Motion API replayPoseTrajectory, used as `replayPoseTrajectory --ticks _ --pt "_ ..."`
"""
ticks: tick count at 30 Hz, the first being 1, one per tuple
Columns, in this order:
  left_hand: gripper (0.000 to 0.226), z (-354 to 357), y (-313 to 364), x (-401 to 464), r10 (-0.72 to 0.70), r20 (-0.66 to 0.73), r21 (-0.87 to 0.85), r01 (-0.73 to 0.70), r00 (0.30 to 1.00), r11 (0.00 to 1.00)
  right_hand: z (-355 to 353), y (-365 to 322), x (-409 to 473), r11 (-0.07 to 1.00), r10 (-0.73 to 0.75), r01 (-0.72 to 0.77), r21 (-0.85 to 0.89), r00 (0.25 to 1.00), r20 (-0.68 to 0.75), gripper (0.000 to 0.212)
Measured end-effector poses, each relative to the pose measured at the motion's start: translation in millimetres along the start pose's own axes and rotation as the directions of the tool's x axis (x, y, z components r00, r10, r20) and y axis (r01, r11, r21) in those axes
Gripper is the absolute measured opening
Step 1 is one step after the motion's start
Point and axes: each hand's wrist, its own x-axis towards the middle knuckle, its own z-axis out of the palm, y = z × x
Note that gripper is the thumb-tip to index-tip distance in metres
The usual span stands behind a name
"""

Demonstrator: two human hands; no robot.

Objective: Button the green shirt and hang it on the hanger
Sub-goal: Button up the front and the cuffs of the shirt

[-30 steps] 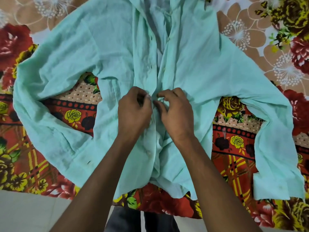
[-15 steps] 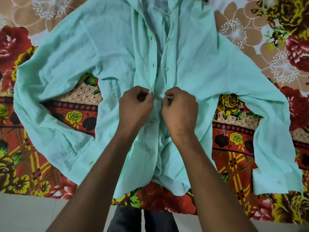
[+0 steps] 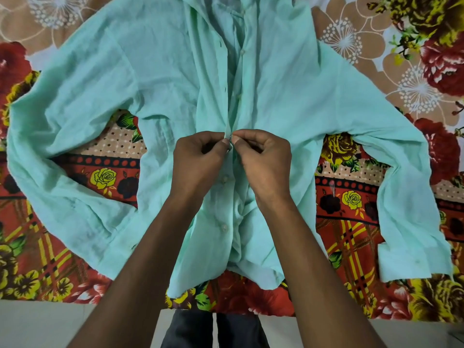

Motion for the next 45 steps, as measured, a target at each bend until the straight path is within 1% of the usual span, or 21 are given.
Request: replayPoseTrajectory --ticks 3,5,7,10,14,19,22,28,30,31,32,34,35,36,37,38,40,41,42,45 --pt "0.015 0 1 -2 0.002 0.006 0.004 -0.002 1.000 1.000 1 0 -2 0.999 -0.018 0.017 -0.043 0.999 -0.028 0.008" --pt "0.023 -2 1 -3 0.001 0.022 0.003 -0.001 1.000 1.000 1 0 -2 0.998 -0.026 0.024 -0.059 0.999 -0.041 0.007" --pt "0.027 -4 1 -3 0.030 0.039 0.034 -0.031 0.999 0.999 0 0 -1 0.997 -0.036 0.032 -0.077 0.998 -0.049 0.008" --pt "0.018 -7 4 0 0.084 0.061 0.091 -0.090 0.995 0.992 -1 -2 -2 0.994 -0.064 0.060 -0.093 0.997 -0.034 0.014" --pt "0.006 -8 6 5 0.083 0.031 0.120 -0.086 0.996 0.989 -4 -3 -3 0.986 -0.132 0.132 -0.104 0.991 0.002 0.015" --pt "0.006 -9 7 9 0.087 0.039 0.161 -0.092 0.995 0.983 -6 -6 -3 0.975 -0.172 0.178 -0.130 0.983 0.058 0.022" --pt "0.006 -9 6 10 0.072 0.070 0.124 -0.080 0.995 0.989 -5 -5 1 0.977 -0.172 0.175 -0.123 0.985 0.034 0.020" --pt "0.006 -10 5 12 -0.048 0.059 -0.022 0.049 0.997 0.999 2 0 7 0.974 -0.191 0.191 -0.123 0.982 0.019 0.024" --pt "0.008 -10 5 13 -0.057 0.057 0.017 0.056 0.997 0.998 1 0 10 0.972 -0.181 0.188 -0.141 0.981 0.063 0.024" --pt "0.010 -10 5 15 -0.042 0.044 0.069 0.039 0.998 0.997 -1 1 12 0.969 -0.177 0.193 -0.155 0.978 0.114 0.023" --pt "0.011 -10 6 19 -0.010 0.018 0.130 0.007 1.000 0.992 -2 0 15 0.963 -0.169 0.202 -0.180 0.968 0.185 0.021" --pt "0.018 -10 9 26 0.097 -0.066 0.232 -0.079 0.993 0.969 -6 -2 21 0.929 -0.153 0.257 -0.267 0.922 0.355 0.017" --pt "0.024 -9 11 30 0.163 -0.105 0.271 -0.129 0.981 0.954 -7 -4 23 0.905 -0.162 0.298 -0.303 0.902 0.401 0.018" --pt "0.029 -7 15 34 0.227 -0.134 0.304 -0.178 0.965 0.936 -7 -7 25 0.884 -0.193 0.334 -0.326 0.898 0.396 0.022" --pt "0.032 -4 19 38 0.280 -0.152 0.327 -0.219 0.948 0.919 -6 -11 29 0.873 -0.239 0.354 -0.335 0.910 0.339 0.024" --pt "0.033 0 23 42 0.320 -0.155 0.347 -0.252 0.935 0.904 -5 -14 32 0.869 -0.294 0.366 -0.334 0.923 0.247 0.024" --pt "0.035 8 28 53 0.351 -0.123 0.393 -0.279 0.928 0.876 -2 -22 44 0.855 -0.391 0.395 -0.336 0.917 0.083 0.019" --pt "0.036 12 29 59 0.349 -0.099 0.428 -0.277 0.932 0.861 0 -24 51 0.847 -0.412 0.403 -0.346 0.910 0.050 0.016" --pt "0.036 15 29 65 0.341 -0.078 0.461 -0.270 0.937 0.845 4 -26 58 0.843 -0.412 0.401 -0.359 0.910 0.049 0.013" --pt "0.034 20 30 80 0.303 -0.013 0.538 -0.249 0.953 0.805 15 -25 81 0.811 -0.367 0.380 -0.445 0.922 0.119 0.014"
